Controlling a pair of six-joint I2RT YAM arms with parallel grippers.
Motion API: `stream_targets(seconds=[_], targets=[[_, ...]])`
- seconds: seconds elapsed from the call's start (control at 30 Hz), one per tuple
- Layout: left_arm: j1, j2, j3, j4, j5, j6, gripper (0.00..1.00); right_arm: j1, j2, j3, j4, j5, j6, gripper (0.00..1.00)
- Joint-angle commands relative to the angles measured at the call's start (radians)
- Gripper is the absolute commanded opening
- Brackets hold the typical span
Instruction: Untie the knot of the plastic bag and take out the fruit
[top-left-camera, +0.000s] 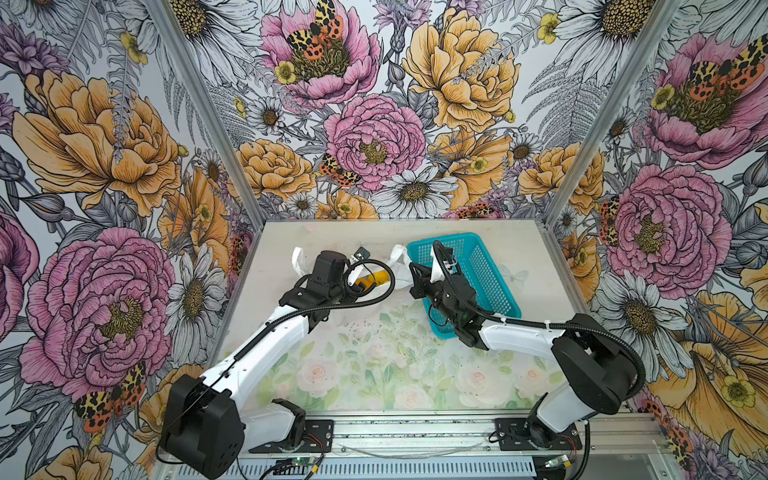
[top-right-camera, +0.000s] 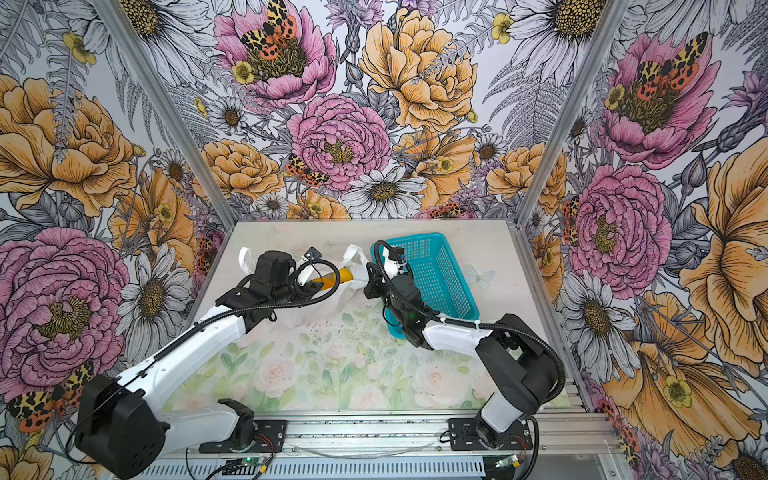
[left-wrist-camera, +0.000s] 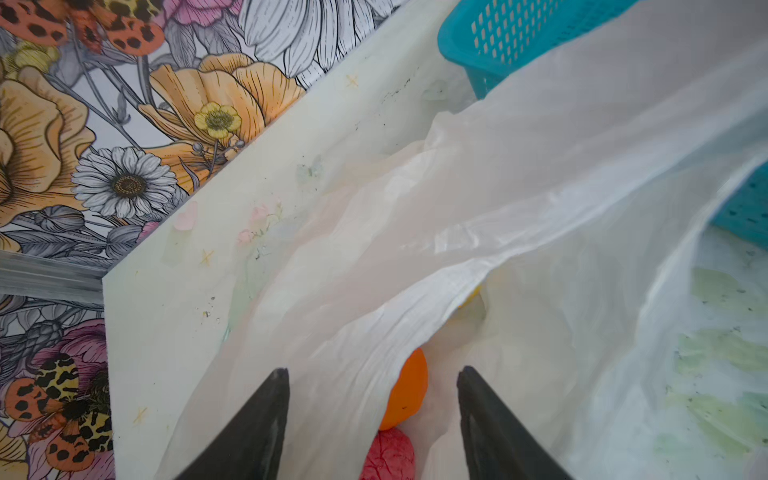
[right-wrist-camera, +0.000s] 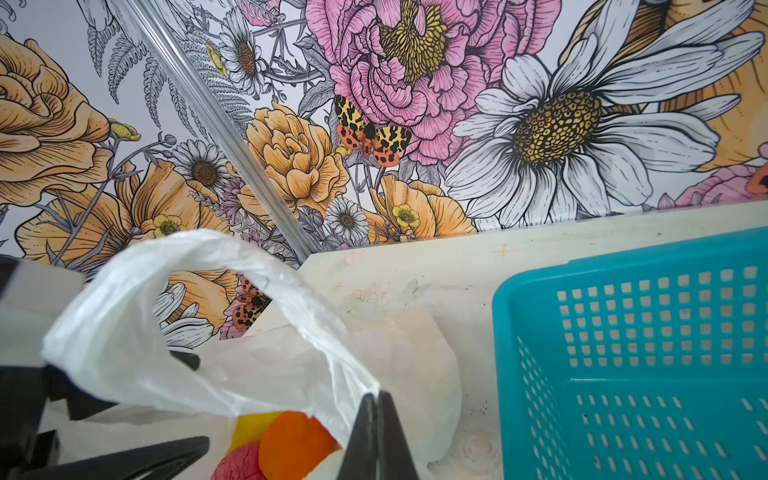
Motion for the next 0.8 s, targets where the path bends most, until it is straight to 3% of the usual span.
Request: stream_targets(seconds=[0.0,0.2,0.27,0.33,0.37,0.53,0.63,0.77], targets=[[0.015,0.064,0.090,-0.027,-0.076,0.031,0.62,-0.006,-0.013,0.025,0.000,-0.017,-0.021,0.00],[0.030,0.153,0.230,-0.050,-0.066,0.074,0.50,-0.006,-0.019,0.008,0.011,-0.028,-0.028,0.00],[0.040,0.177,0.268,-0.051,-0.069,0.075,0.33,-0.008,-0.024,-0.006,0.028,-0.027,-0.036,0.00],[0.041,0.198,0.304,-0.050,-0.076,0.080,0.05,-0.008,-0.027,-0.026,0.056,-0.033,-0.053,0.00],[0.040,0.207,0.326,-0.050,-0.113,0.086,0.00,-0.008,-0.029,-0.037,0.075,-0.033,-0.061,0.00],[0.011,0.248,0.440,-0.051,-0.223,0.140,0.00,-0.014,-0.028,-0.070,0.143,-0.068,-0.114,0.01],[0.004,0.260,0.503,-0.054,-0.229,0.150,0.00,-0.014,-0.033,-0.069,0.148,-0.127,-0.165,0.20],[-0.003,0.262,0.579,-0.054,-0.253,0.144,0.00,-0.026,-0.069,-0.110,0.165,-0.107,-0.209,0.57]])
